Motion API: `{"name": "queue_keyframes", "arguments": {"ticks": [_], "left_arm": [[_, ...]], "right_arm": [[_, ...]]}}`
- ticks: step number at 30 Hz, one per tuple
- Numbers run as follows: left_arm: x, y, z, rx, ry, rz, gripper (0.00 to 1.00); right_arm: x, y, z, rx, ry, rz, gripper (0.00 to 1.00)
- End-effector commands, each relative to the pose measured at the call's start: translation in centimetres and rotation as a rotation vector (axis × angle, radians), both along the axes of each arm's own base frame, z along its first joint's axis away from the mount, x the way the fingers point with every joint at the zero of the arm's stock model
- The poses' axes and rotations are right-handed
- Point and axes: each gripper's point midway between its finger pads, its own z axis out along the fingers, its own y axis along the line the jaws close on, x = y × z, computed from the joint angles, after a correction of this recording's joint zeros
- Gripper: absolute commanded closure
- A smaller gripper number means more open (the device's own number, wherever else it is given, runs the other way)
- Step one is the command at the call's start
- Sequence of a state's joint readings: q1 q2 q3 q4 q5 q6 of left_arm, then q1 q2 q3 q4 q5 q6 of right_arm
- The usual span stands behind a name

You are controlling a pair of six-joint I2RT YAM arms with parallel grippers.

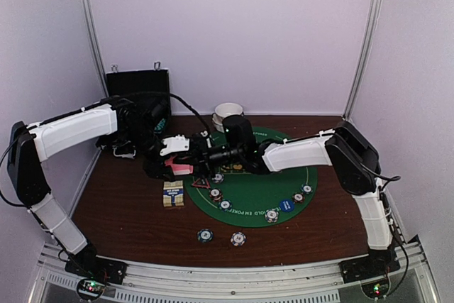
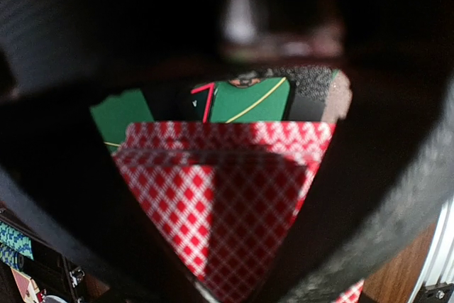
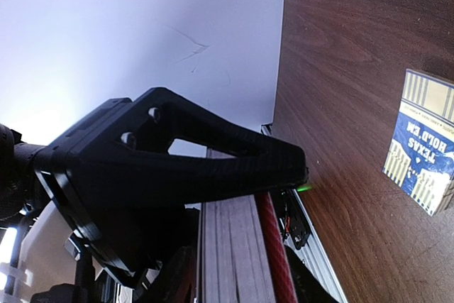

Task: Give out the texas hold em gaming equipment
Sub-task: Pass from the right arm to the left, then pick up the poker card from the face-down deck piles.

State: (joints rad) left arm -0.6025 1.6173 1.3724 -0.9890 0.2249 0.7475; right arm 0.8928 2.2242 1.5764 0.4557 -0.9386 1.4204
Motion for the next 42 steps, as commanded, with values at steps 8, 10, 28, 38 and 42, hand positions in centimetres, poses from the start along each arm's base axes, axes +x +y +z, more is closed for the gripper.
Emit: {"name": "queue_keyframes", "arguments": {"ticks": [8, 10, 28, 38, 42], "left_arm": [[0.4, -1.1, 2.4, -0.064, -0.049, -0.016, 0.58], [0.4, -1.1, 2.7, -0.067, -0.051, -0.015, 0.58], [0.5, -1.3, 3.2, -0.085, -0.043, 0.024, 0.67], [0.6, -1.1, 3.3, -0.081, -0.051, 0.03, 0.7], [0.6, -1.0, 3.3, -0.075, -0.055, 0.033, 0.72]], "right_arm": [[-0.2, 0.8, -0.9, -0.028, -0.008, 0.008, 0.68], [-0.3, 0.5, -1.7, -0.071, -0.013, 0.007, 0.7], [-1.0, -0.4, -0.6, -0.105, -0.079, 0.027, 0.5], [-0.7, -1.9, -1.2, -0.14, -0.083, 0.001, 0.52], [-0.7, -2.4, -1.4, -0.148, -0.082, -0.002, 0.52]]}}
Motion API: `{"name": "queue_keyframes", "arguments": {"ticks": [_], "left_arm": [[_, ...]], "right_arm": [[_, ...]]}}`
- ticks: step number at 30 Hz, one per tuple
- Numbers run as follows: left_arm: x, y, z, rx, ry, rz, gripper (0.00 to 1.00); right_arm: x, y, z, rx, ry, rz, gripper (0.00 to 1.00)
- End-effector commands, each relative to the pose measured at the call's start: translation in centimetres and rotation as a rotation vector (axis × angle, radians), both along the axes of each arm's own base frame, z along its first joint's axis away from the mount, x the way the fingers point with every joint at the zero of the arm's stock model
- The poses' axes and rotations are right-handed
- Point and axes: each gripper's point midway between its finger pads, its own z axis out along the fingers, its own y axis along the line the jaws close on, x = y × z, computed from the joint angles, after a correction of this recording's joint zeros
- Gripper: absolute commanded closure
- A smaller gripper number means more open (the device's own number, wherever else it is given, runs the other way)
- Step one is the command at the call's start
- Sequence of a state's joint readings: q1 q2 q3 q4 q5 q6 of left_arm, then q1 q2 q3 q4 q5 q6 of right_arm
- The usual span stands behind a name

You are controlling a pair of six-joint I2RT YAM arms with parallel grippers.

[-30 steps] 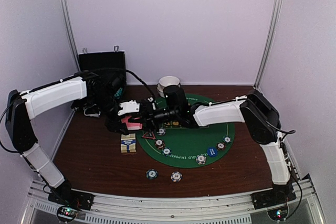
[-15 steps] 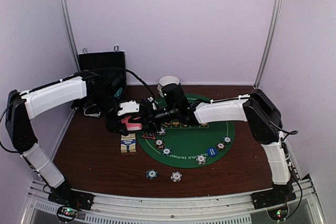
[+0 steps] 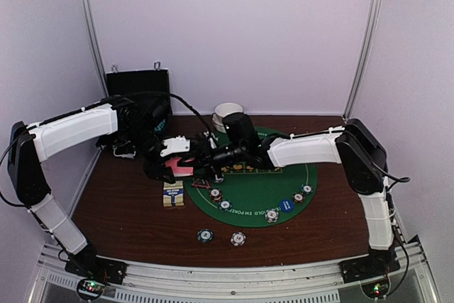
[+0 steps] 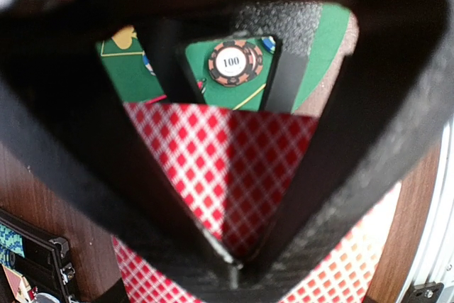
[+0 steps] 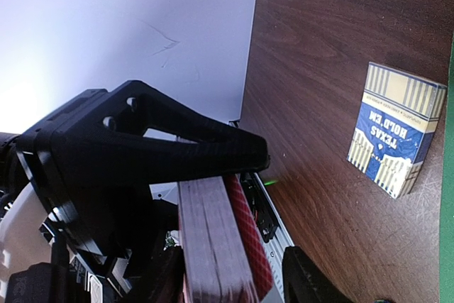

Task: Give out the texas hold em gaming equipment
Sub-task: Pick up the poker card from the face-down deck piles.

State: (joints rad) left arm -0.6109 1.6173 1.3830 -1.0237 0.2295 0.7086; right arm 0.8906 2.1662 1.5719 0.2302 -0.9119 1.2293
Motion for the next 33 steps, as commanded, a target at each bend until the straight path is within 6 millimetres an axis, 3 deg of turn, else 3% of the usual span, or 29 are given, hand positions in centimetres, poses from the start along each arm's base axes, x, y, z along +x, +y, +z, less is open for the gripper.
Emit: {"name": "queue_keyframes", "arguments": {"ticks": [1, 13, 23, 27, 33], "left_arm": [[1.3, -1.0, 3.1, -0.079, -0.092, 0.008, 0.72], [1.3, -0.8, 2.8, -0.068, -0.089, 0.012, 0.73], [1.4, -0.7, 2.5, -0.058, -0.087, 0.016, 0.76], [1.4, -0.7, 2.5, -0.057, -0.089, 0.018, 0.76], [1.5, -0.5, 2.2, -0.043, -0.09, 0.022, 0.76]], "right_arm": [[-0.2, -1.2, -0.3, -0.038, 0.001, -0.014, 0.52], [0.1, -2.4, 0.2, -0.035, -0.004, -0.03, 0.54], [-0.3, -2.9, 2.3, -0.005, -0.028, -0.023, 0.53], [-0.5, -3.3, 1.8, -0.024, -0.022, -0.021, 0.54], [-0.4, -3.5, 2.1, -0.016, -0.015, -0.029, 0.62]]}}
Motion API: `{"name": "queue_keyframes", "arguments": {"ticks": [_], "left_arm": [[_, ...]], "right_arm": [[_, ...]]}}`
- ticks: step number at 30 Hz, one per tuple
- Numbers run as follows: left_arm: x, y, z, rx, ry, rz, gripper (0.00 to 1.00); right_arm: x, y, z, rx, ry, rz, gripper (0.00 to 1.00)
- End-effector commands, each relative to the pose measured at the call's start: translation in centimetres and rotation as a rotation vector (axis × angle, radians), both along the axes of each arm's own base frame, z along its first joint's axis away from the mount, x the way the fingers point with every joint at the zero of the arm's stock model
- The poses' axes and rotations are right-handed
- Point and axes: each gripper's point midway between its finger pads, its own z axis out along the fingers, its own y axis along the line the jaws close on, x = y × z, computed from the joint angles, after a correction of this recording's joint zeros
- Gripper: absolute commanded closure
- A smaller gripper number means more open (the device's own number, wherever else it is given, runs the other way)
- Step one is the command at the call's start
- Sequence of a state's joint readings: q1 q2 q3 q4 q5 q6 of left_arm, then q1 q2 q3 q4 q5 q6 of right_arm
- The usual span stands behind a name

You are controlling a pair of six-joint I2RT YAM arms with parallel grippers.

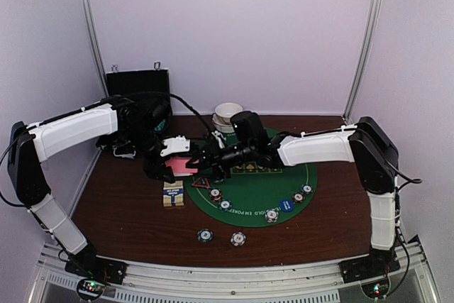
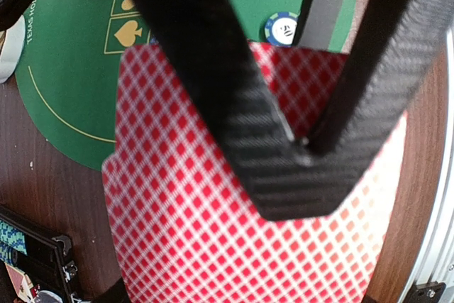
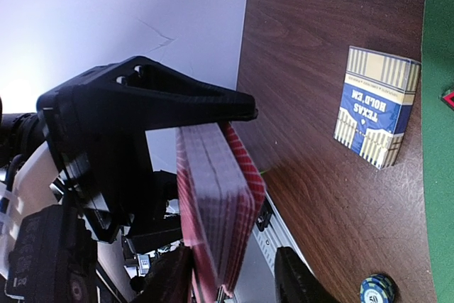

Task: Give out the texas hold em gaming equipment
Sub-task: Pick up the poker card from the face-down deck piles.

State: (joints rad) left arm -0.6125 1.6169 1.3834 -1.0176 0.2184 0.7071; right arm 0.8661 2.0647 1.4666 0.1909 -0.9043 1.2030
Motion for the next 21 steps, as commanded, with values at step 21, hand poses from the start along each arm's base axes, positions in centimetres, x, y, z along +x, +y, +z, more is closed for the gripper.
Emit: {"name": "queue_keyframes", "arguments": {"ticks": [21], "left_arm": [[1.4, -0.3, 1.9, -0.035, -0.087, 0.019, 0.8]], "right_arm": [[-0.1, -2.2, 3.1, 0.016, -0.026, -0.014, 0.86]]}}
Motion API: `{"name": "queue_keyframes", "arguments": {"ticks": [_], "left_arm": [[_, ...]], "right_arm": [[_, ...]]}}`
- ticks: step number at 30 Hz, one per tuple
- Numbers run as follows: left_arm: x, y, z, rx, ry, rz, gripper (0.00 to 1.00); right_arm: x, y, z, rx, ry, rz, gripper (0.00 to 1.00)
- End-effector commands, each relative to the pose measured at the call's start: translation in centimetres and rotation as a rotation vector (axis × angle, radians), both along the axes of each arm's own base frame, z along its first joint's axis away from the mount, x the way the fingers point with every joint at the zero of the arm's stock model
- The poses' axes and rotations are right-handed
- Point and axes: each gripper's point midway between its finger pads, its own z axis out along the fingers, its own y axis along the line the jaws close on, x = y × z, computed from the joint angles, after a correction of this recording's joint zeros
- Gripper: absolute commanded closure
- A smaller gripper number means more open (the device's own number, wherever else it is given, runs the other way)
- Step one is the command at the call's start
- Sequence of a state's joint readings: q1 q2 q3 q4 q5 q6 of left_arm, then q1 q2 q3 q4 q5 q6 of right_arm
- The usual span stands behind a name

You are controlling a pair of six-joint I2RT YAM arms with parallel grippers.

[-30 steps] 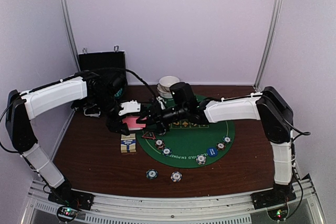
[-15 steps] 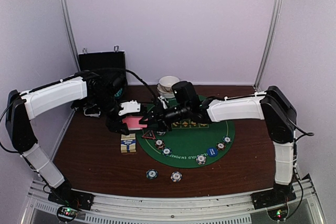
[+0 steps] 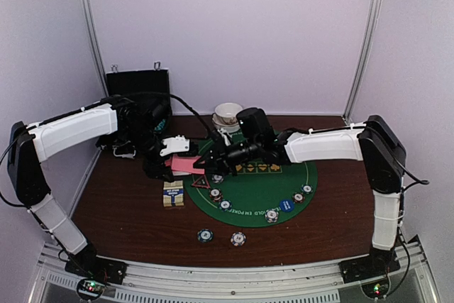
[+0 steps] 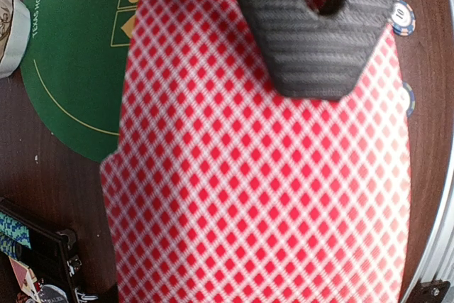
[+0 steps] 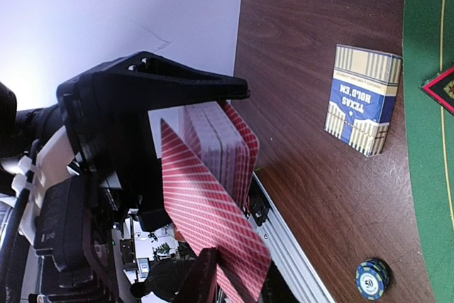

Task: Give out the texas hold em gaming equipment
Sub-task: Pick up the poker card from the face-down deck piles.

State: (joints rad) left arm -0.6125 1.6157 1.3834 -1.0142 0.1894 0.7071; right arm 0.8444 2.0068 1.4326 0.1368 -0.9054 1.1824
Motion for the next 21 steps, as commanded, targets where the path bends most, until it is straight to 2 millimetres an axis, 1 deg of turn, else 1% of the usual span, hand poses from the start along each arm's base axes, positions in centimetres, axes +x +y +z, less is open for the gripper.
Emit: {"name": "queue_keyframes", "arguments": {"ticks": [1, 4, 9, 11, 13, 15, 21], "left_arm": [[1.1, -0.6, 1.9, -0.053, -0.068, 0.008, 0.8], [1.0, -0.5, 1.7, -0.048, -0.064, 0.009, 0.81], [1.0, -0.3, 1.5, -0.038, -0.066, 0.011, 0.84], [0.9, -0.3, 1.5, -0.039, -0.067, 0.011, 0.85], [1.0, -0.3, 1.6, -0.039, -0.07, 0.011, 0.9], [1.0, -0.2, 1.5, -0.033, -0.071, 0.013, 0.92], [1.0, 0.3, 1.5, -0.019, -0.083, 0.022, 0.93]], "right_arm": [[-0.2, -0.6, 2.5, 0.039, -0.026, -0.001, 0.87], [-0.1, -0.9, 3.0, 0.043, -0.033, -0.006, 0.91], [0.3, -2.1, 3.1, 0.033, -0.038, -0.025, 0.97], [0.4, -2.4, 3.2, 0.037, -0.038, -0.032, 0.97], [0.6, -2.7, 3.4, 0.052, -0.036, -0.036, 0.97], [0.8, -3.0, 3.5, 0.058, -0.031, -0.042, 0.98], [1.9, -5.1, 3.3, 0.039, -0.032, -0.068, 0.99]]}}
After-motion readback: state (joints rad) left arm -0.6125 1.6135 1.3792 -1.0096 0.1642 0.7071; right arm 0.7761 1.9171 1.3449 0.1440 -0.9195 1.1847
